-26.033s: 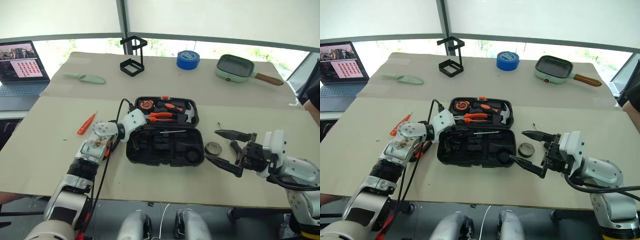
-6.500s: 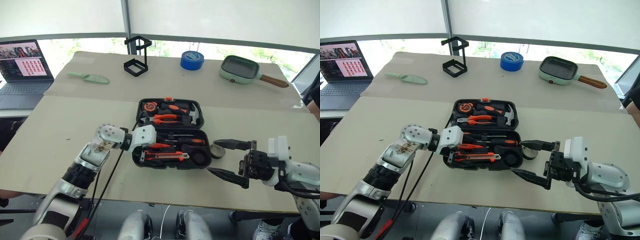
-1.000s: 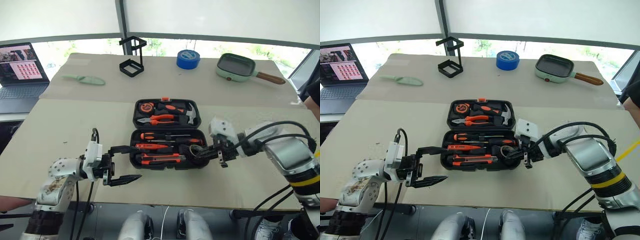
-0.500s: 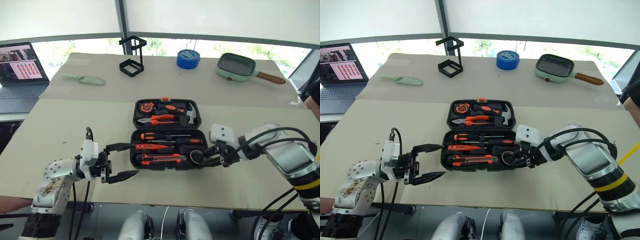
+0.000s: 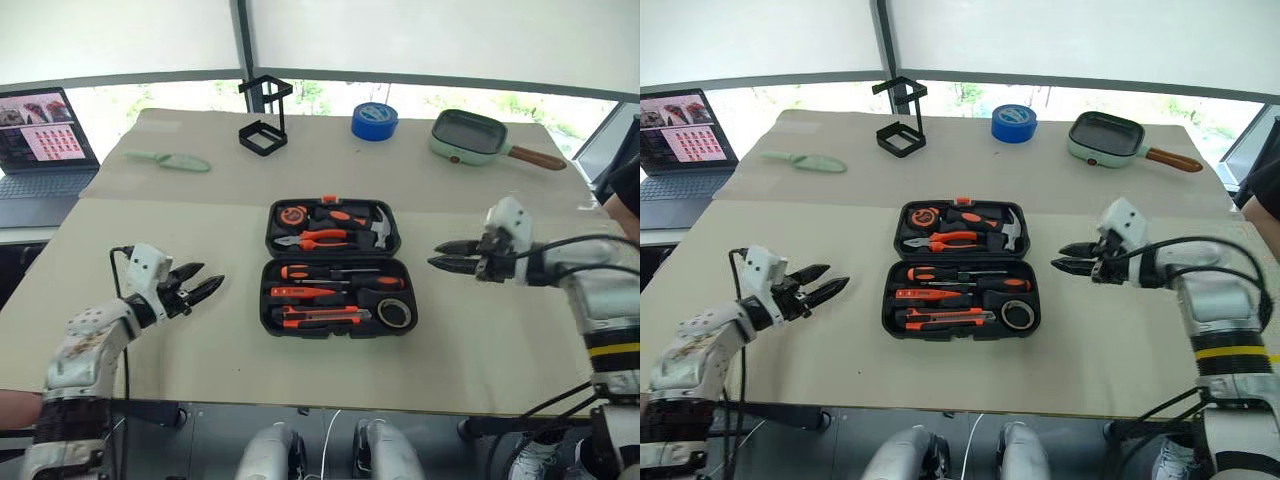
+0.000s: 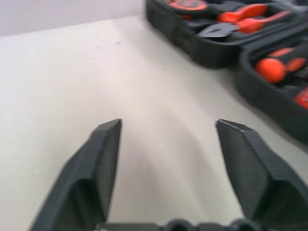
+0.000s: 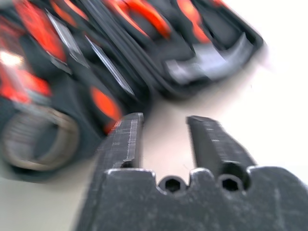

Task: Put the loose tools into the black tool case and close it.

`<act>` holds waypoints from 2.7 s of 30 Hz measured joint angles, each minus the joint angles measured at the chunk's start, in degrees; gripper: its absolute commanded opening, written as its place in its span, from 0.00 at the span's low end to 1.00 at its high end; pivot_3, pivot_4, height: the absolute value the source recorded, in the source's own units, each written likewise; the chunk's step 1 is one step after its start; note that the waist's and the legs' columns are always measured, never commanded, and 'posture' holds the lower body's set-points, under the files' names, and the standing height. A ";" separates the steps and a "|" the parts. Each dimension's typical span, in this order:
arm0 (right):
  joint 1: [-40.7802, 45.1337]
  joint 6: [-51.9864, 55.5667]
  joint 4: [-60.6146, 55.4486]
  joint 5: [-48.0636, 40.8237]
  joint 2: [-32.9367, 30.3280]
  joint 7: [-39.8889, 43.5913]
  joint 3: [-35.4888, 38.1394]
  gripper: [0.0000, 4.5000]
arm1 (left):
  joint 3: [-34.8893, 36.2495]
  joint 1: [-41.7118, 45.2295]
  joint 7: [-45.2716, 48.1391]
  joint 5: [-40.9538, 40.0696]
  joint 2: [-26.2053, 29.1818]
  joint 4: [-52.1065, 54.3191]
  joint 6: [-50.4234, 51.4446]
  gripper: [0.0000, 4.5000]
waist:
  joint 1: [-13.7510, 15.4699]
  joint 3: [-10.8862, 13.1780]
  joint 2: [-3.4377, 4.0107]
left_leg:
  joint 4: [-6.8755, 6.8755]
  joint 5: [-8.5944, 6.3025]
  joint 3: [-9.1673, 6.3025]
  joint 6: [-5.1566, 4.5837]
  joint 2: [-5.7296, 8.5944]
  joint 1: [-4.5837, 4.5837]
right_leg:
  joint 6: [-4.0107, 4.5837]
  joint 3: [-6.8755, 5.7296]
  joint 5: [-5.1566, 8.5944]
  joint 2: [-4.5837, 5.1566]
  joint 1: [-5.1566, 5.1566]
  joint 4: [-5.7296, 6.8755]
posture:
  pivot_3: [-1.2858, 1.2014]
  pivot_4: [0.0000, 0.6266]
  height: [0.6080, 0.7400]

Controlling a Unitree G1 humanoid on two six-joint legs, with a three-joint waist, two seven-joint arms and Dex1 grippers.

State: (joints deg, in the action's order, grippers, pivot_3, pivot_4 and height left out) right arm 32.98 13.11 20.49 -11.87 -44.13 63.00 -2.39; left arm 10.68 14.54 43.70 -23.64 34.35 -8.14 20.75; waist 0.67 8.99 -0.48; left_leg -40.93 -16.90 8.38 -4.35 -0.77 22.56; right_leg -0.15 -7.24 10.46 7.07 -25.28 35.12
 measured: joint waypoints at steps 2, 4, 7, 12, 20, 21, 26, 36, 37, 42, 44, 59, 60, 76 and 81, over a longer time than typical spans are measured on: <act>1.25 -6.32 5.39 3.42 3.02 -2.57 -2.03 0.00 | -1.93 2.88 -1.22 0.98 -2.08 -0.92 0.88 0.27 | -0.22 0.00 0.00 | 0.02 0.16 0.08 -0.11 -0.01 0.00 | 0.40 0.03 -0.24 -0.05 -0.02 0.01 | 0.52 0.24 1.00; 3.17 -11.99 10.23 5.68 5.98 -3.73 -3.71 0.00 | -3.69 5.30 -1.84 2.15 -3.39 -2.30 0.86 0.11 | -0.63 0.01 0.00 | 0.09 0.25 0.10 -0.02 -0.01 -0.02 | 0.41 0.03 -0.24 -0.15 -0.02 -0.02 | 0.52 0.24 1.00; 5.61 -15.57 15.66 7.34 8.41 -4.36 -4.33 0.00 | -6.17 7.88 -1.69 4.08 -3.72 -4.91 0.84 0.00 | -1.42 0.01 0.00 | 0.16 0.30 0.14 0.06 -0.03 -0.14 | 0.45 0.05 -0.21 -0.34 0.06 -0.04 | 0.52 0.24 1.00; 7.41 -19.26 19.54 8.71 13.12 -3.39 -5.77 0.00 | -10.64 11.37 0.91 7.83 -4.70 -9.22 -0.61 0.00 | -1.84 0.01 0.01 | 0.24 0.37 0.18 0.18 -0.10 -0.25 | 0.52 0.14 -0.15 -0.47 0.06 -0.01 | 0.52 0.24 1.00; -0.72 -11.68 5.10 6.76 11.55 -0.37 -4.96 0.00 | -10.86 10.50 8.64 7.84 -2.38 -9.95 -2.92 0.00 | -1.61 0.01 0.02 | 0.32 0.35 0.09 0.20 -0.13 -0.26 | 0.62 0.14 -0.11 -0.34 0.02 -0.01 | 0.52 0.24 1.00; -2.67 -9.94 1.84 6.05 11.28 -0.11 -4.78 0.00 | -10.61 9.70 9.53 7.77 -1.75 -9.29 -3.11 0.00 | -1.64 0.01 0.02 | 0.37 0.33 0.08 0.23 -0.14 -0.29 | 0.63 0.14 -0.11 -0.27 0.02 -0.01 | 0.52 0.24 1.00; -9.51 -3.77 -9.28 5.29 10.72 -1.21 -4.16 0.00 | -9.89 6.07 11.62 7.51 0.33 -5.15 -2.52 0.00 | -1.63 0.01 0.02 | 0.43 0.30 0.05 0.28 -0.13 -0.32 | 0.63 0.14 -0.10 0.01 0.00 0.00 | 0.52 0.24 1.00; -16.40 8.14 -18.94 -3.07 5.97 -2.40 2.66 0.64 | -5.84 5.09 8.32 5.39 7.22 -2.67 10.86 0.40 | -1.61 0.03 0.03 | 0.44 0.13 0.02 0.68 -0.16 -0.48 | 0.32 0.19 0.07 0.20 0.06 0.11 | 0.52 0.24 1.00; -16.33 10.25 -20.35 -3.21 4.86 -2.42 2.66 0.72 | -5.39 5.45 8.57 3.84 7.65 -1.85 14.77 0.49 | -1.57 0.03 0.03 | 0.44 0.14 0.01 0.69 -0.15 -0.45 | 0.32 0.21 0.07 0.23 0.02 0.17 | 0.52 0.24 1.00; -8.13 35.94 -26.12 -8.21 -2.11 -5.81 4.55 1.00 | -4.45 12.82 9.78 -2.95 13.92 -0.82 39.24 0.87 | -1.50 0.05 0.01 | 0.43 0.29 0.01 0.47 -0.11 -0.33 | 0.34 0.19 0.08 0.16 -0.16 0.29 | 0.52 0.24 1.00; -1.68 49.56 -26.88 -12.50 -1.98 -6.75 4.13 1.00 | -4.08 18.41 8.59 -5.12 11.35 -2.64 44.78 0.98 | -1.26 0.08 -0.05 | 0.42 0.39 -0.12 0.32 -0.11 -0.25 | 0.50 0.20 -0.01 0.16 -0.12 0.26 | 0.52 0.24 1.00; 17.73 71.79 -6.66 -9.98 12.66 -25.40 0.65 1.00 | -11.60 35.72 2.04 -0.98 1.89 -17.96 47.93 0.98 | -1.48 0.15 -0.21 | 0.23 0.48 0.08 0.18 0.13 0.66 | 0.67 0.03 -0.17 -0.36 -0.95 0.63 | 0.52 0.24 1.00; 17.85 71.37 -5.91 -9.74 13.06 -26.04 0.93 1.00 | -11.87 36.04 2.18 -0.90 1.85 -18.46 47.89 0.98 | -1.57 0.15 -0.21 | 0.22 0.48 0.09 0.19 0.11 0.65 | 0.66 0.05 -0.16 -0.39 -0.94 0.63 | 0.52 0.24 1.00; 20.53 71.31 1.33 -10.01 18.67 -32.86 8.42 0.01 | -9.97 37.60 2.71 1.55 -2.36 -26.58 40.19 0.00 | -1.35 0.06 -0.31 | 0.08 0.73 0.11 0.35 0.09 0.29 | 0.72 0.21 -0.23 -0.06 -0.74 0.89 | 0.52 0.24 1.00; 14.60 62.58 -4.10 -11.47 19.39 -31.29 10.01 0.01 | -4.09 34.03 1.96 -0.11 -4.16 -25.71 35.81 0.00 | -1.67 0.07 -0.32 | 0.12 0.79 0.11 0.33 0.09 0.32 | 0.73 0.25 -0.27 -0.04 -0.83 0.91 | 0.52 0.24 1.00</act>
State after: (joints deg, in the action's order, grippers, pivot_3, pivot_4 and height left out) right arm 47.58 75.68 16.39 -23.34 -24.74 31.72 7.62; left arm 6.58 48.58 45.67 -23.74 30.19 -33.86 56.56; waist -1.00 9.05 -0.80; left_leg -40.81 -16.10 8.50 -4.02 -0.68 22.88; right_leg 0.58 -6.99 10.19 7.03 -26.12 36.03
